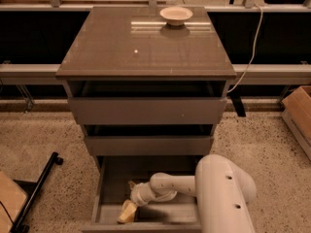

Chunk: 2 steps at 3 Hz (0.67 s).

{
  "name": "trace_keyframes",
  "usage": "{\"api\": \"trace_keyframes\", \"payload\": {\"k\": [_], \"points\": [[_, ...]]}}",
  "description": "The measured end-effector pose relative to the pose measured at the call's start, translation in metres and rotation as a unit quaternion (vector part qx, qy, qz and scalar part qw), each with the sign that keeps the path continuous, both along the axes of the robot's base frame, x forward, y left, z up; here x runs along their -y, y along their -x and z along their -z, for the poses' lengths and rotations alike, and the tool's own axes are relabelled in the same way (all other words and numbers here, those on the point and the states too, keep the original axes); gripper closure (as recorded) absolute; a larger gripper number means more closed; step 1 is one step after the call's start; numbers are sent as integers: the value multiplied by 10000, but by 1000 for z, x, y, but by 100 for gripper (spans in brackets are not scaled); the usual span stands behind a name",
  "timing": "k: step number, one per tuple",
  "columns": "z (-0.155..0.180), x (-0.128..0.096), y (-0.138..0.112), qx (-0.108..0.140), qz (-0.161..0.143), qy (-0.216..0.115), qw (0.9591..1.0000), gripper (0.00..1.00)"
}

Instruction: Pick sponge from bottom drawer and place on counter

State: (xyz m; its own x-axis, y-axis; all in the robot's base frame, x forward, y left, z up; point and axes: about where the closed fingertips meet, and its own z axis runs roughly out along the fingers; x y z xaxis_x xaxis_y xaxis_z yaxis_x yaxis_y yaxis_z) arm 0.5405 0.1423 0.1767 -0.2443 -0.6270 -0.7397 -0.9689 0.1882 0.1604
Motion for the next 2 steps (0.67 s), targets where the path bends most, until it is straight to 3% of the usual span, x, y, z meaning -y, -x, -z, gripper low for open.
{"api": "trace_keyframes", "payload": {"k": [2], "points": [[8,9,-11,-24,113,-53,9999,0]]}}
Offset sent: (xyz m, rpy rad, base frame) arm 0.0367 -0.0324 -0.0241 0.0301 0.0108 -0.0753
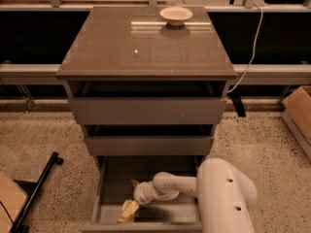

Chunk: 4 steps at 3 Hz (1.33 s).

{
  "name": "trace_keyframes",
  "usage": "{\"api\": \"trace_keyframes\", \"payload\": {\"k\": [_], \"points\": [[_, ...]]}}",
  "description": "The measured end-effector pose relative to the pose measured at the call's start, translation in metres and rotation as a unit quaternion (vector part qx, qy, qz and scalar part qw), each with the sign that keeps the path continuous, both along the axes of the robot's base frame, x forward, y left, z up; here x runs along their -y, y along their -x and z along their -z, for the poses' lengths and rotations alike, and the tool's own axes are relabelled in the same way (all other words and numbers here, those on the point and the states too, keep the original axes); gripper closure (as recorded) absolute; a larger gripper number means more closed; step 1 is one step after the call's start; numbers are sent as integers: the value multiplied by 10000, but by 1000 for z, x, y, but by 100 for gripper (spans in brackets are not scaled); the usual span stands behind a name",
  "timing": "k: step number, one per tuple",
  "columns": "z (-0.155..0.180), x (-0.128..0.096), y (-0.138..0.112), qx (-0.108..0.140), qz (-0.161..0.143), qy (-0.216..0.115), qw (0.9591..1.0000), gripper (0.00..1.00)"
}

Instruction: Pick sponge from bottom drawer and place on counter

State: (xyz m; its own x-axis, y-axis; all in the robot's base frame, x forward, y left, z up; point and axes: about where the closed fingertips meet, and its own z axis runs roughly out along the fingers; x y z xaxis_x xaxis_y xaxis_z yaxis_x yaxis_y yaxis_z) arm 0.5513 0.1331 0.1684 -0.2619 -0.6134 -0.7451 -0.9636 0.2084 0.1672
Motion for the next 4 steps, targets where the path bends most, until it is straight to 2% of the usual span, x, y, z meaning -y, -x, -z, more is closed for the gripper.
{"api": "trace_keyframes", "payload": {"k": [2,3,4], "points": [[37,29,-23,-232,394,-176,9988,0],[50,30,-16,-369,530,-175,9978,0],[51,24,-5,-373,598,-112,9974,18]]}}
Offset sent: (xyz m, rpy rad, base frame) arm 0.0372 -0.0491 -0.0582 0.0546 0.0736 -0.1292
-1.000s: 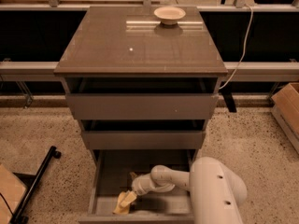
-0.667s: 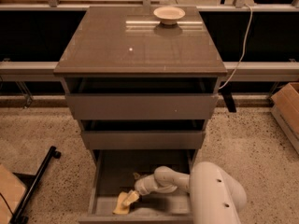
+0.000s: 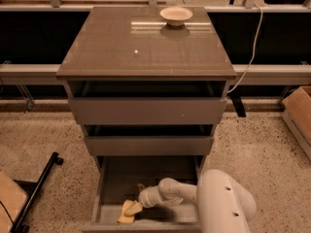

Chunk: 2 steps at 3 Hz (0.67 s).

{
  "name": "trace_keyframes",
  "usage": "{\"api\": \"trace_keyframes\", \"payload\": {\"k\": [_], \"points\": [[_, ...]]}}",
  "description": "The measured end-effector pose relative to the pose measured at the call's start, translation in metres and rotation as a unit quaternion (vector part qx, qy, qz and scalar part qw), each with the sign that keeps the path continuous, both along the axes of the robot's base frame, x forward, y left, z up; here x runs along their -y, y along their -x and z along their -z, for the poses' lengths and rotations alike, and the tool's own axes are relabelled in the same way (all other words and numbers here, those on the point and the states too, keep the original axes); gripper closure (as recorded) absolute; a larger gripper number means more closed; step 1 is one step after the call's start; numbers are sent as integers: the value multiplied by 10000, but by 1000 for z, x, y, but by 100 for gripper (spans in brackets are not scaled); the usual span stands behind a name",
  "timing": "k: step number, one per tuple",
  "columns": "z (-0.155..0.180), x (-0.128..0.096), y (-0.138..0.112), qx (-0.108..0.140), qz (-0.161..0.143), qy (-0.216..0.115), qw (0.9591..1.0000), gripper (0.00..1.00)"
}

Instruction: Pick sponge from bottom drawer and place on counter

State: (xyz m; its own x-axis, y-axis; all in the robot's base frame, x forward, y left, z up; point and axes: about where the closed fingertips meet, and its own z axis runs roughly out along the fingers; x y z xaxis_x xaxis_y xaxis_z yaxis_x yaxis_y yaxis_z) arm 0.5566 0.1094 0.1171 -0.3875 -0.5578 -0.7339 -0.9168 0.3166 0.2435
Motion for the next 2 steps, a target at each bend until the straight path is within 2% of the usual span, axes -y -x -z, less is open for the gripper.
{"api": "trace_keyframes", "payload": {"k": [2], "points": [[-10,-15,22,88,-15,249,9997,66]]}}
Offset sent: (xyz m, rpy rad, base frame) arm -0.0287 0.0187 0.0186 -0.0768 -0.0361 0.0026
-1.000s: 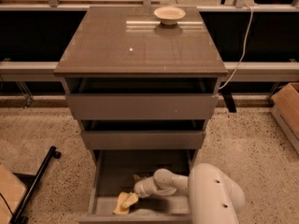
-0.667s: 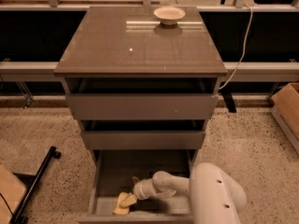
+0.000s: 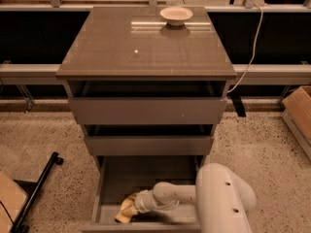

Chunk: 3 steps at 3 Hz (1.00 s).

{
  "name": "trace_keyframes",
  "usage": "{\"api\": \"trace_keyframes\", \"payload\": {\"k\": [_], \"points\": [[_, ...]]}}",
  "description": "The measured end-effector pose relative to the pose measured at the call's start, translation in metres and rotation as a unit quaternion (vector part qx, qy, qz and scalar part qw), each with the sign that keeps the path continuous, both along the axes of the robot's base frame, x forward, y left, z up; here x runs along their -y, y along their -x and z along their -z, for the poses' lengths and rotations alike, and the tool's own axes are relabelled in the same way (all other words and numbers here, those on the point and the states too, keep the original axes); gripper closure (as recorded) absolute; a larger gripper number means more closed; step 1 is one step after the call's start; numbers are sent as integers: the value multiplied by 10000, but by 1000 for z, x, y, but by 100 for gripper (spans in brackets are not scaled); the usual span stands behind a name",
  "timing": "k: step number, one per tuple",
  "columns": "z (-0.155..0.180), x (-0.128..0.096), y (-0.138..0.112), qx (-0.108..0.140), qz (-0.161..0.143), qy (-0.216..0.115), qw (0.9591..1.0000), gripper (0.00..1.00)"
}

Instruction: Pick sponge from bottom drawer and place on counter

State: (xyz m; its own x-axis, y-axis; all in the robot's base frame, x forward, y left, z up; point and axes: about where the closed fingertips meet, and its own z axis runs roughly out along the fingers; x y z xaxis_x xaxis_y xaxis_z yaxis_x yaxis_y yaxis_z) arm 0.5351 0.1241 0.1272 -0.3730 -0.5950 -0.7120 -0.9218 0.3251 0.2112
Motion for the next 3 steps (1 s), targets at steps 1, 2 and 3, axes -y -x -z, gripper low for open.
{"api": "trace_keyframes", "payload": {"k": [1,2,3], "points": [[-10,-5,6,69,-32,-8,10000,87],[-60,-6,3,527,-129,-100,9985,100],[-132,-3,16,1030,-240,-236,9941,100]]}}
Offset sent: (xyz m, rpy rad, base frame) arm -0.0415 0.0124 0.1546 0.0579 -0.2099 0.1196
